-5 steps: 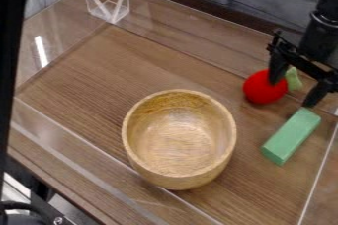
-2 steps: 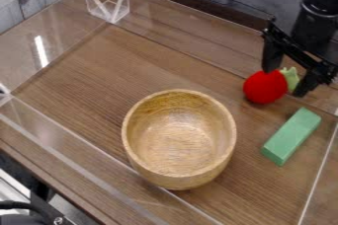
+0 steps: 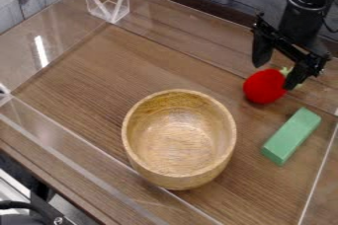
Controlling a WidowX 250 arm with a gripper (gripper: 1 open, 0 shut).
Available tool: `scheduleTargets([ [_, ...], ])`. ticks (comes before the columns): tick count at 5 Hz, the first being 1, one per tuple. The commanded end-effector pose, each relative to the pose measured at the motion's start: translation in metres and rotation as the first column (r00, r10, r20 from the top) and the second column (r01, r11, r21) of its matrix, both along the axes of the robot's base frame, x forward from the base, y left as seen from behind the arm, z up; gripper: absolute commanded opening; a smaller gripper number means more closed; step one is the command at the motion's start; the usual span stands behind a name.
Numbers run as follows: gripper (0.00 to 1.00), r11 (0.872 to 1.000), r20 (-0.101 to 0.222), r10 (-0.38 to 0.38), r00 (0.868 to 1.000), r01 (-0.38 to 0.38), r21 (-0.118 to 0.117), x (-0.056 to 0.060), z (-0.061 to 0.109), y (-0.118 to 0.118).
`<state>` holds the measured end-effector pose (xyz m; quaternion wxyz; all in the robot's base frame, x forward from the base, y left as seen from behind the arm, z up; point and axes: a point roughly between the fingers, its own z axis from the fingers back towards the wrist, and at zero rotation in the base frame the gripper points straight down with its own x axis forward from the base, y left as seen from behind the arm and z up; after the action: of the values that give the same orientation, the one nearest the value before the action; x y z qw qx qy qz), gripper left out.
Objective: Move the red fruit to the left
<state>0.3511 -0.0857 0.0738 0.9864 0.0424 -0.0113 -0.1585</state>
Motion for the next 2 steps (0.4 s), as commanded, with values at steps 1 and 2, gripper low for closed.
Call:
scheduleTargets([
  [1,1.00,0.998,0.082,0.060,0.995,-0.058,-0.031,-0.003,0.022,-0.009],
  [2,1.00,0.990,0.102,0.136,0.985,-0.133,-0.035,-0.011,0.024,-0.020],
])
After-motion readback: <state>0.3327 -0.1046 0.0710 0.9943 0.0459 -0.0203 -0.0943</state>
